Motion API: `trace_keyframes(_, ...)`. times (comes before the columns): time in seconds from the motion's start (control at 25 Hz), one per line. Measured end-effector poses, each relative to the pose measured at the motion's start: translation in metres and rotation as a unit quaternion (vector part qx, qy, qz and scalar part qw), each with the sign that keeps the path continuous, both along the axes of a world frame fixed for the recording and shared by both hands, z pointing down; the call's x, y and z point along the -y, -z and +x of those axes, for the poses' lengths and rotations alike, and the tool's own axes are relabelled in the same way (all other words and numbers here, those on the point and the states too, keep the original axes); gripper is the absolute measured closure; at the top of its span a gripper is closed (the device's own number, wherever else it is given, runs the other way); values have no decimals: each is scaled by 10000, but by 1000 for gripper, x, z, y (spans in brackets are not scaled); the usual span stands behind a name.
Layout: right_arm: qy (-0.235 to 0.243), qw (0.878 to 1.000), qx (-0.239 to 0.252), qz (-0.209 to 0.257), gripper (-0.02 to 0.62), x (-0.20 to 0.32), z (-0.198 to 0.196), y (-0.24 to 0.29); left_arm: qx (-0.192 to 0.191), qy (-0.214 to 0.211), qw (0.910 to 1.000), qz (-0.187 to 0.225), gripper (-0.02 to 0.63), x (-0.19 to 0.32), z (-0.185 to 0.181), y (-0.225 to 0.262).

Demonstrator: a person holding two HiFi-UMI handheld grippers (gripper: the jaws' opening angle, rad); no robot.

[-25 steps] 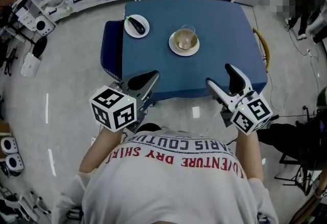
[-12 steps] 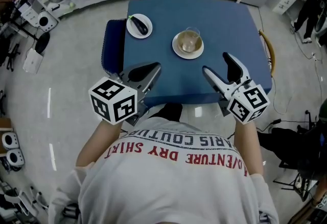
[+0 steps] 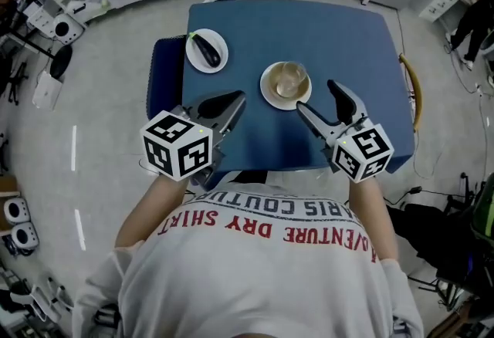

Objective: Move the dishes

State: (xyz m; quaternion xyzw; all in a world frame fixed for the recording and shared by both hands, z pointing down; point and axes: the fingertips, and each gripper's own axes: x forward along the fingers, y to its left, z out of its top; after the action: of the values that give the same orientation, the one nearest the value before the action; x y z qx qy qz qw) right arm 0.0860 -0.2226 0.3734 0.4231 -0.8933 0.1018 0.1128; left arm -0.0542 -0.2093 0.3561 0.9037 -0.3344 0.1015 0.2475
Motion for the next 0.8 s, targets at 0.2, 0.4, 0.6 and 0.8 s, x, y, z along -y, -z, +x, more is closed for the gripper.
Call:
trace_keyframes(0.2, 30, 9998, -170, -131, 247, 29, -7, -29, -55, 140, 9995, -275, 578, 21, -5, -20)
trace_keyframes(0.4, 108, 9991, -368, -156, 247, 53, -17, -53, 0, 181, 9988, -455, 580, 38, -12, -33)
trace_keyframes(0.6, 188, 9972, -709, -123, 247, 68, -24, -82, 43, 244, 9977, -634, 580, 46, -10, -54)
trace_keyframes(0.8, 214, 9979, -579, -199, 247, 82, -32, -93, 60, 297, 9963, -807, 578, 54, -16, -69)
